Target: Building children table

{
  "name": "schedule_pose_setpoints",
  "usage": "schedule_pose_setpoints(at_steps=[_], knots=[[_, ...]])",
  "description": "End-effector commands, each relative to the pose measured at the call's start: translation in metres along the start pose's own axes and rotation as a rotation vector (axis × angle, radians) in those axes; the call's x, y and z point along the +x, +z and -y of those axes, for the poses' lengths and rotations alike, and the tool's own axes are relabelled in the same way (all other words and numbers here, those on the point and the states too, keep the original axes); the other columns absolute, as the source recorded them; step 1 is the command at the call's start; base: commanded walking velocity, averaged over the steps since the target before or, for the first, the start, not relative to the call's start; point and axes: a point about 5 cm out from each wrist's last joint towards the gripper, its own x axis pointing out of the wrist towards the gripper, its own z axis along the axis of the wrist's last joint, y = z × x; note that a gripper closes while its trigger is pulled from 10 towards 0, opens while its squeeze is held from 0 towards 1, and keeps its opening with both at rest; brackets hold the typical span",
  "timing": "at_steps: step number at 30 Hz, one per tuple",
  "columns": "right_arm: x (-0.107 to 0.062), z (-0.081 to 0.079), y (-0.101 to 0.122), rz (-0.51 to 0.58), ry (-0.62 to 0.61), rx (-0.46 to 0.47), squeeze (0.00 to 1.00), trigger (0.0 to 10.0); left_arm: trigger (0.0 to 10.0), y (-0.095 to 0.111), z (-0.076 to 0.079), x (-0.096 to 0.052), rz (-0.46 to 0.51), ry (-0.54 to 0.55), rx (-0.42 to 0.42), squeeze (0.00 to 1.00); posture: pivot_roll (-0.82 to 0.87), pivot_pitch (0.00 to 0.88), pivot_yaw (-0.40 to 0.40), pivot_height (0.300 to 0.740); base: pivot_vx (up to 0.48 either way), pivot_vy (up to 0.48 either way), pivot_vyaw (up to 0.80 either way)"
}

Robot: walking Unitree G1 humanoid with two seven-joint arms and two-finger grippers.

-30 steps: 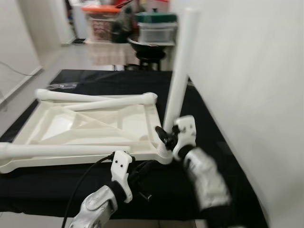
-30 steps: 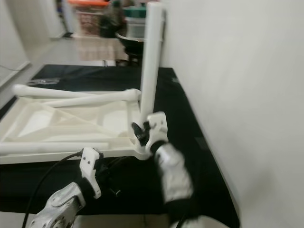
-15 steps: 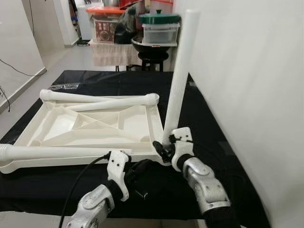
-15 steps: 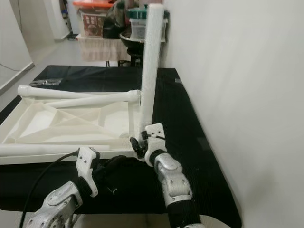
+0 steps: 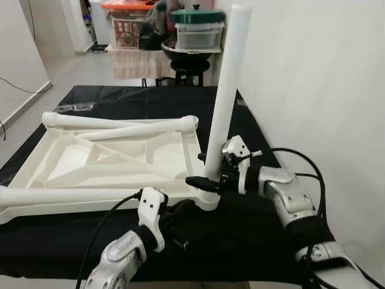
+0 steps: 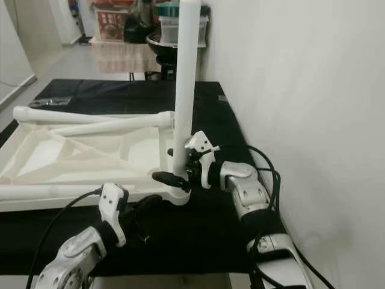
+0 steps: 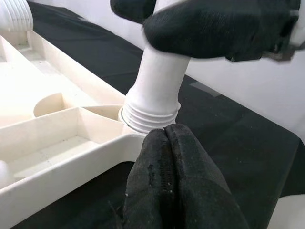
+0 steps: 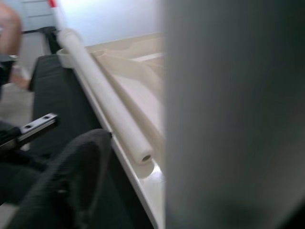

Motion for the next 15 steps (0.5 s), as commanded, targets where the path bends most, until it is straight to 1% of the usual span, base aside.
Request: schedule_pose_setpoints(at_steps=[1,6,9,11,13,14,15], knots=[[0.003,-0.003,-0.001,0.005,0.075,0.016,0.00,0.1,10.0,-0.001,0.000,0.001,0.001,0.005,0.004,0.00,0.08,0.000,-0.062,0.740,0.000,0.000,0.00],[-0.003,0.002,0.000,0.002,0.105,0.031,0.00,0.0,10.0,-0.002,0.001,0.001,0.003,0.005,0.002,0.00,0.09,0.000,-0.070,0.740,0.000,0.000,0.00],[-0.005,0.006,-0.007,-0.025,0.075,0.034,0.00,0.0,10.0,-0.002,0.002,0.001,0.005,0.004,-0.001,0.00,0.08,0.000,-0.072,0.740,0.000,0.000,0.00],[-0.005,0.006,-0.007,-0.025,0.075,0.034,0.00,0.0,10.0,-0.002,0.002,0.001,0.005,0.004,-0.001,0.00,0.08,0.000,-0.072,0.740,0.000,0.000,0.00],[-0.006,0.005,-0.018,-0.079,0.038,0.011,0.00,0.0,10.0,-0.001,0.003,0.001,0.007,0.003,-0.003,0.00,0.08,0.000,-0.073,0.740,0.000,0.000,0.00],[-0.006,0.005,-0.018,-0.079,0.038,0.011,0.00,0.0,10.0,-0.001,0.003,0.001,0.007,0.003,-0.003,0.00,0.08,0.000,-0.073,0.740,0.000,0.000,0.00],[-0.007,0.002,-0.026,-0.106,-0.012,-0.001,0.00,0.0,10.0,-0.001,0.003,0.000,0.009,0.003,-0.003,0.00,0.07,0.000,-0.074,0.740,0.000,0.000,0.00]])
